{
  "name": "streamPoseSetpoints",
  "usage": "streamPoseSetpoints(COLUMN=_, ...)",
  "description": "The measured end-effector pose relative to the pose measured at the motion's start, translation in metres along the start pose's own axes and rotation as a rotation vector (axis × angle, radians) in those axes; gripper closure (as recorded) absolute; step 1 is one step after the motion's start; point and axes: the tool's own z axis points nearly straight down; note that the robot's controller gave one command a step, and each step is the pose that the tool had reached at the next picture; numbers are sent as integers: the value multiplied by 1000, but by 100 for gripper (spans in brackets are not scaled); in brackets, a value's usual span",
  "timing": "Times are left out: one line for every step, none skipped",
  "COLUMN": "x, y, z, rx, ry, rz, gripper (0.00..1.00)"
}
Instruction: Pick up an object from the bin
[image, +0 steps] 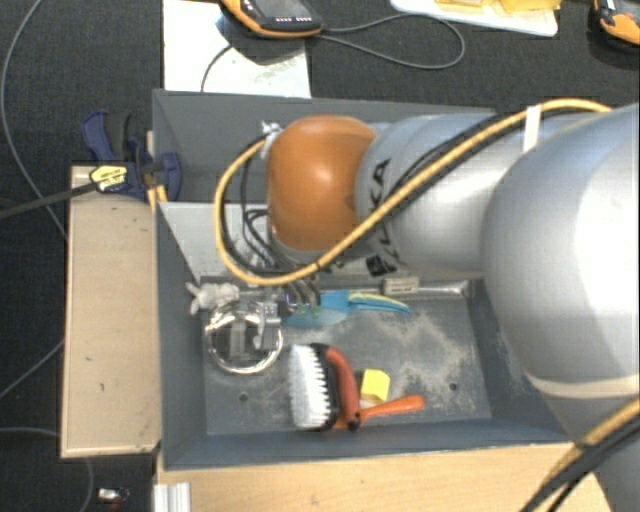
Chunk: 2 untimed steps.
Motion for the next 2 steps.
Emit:
streamPoseSetpoints(x=-2, y=-1, z=-4, rx=-1, ry=-7, rz=5, gripper=0)
streamPoseSetpoints(x=-8, y=-2, z=63, rx=-1, ry=-5, rz=-1, gripper=0)
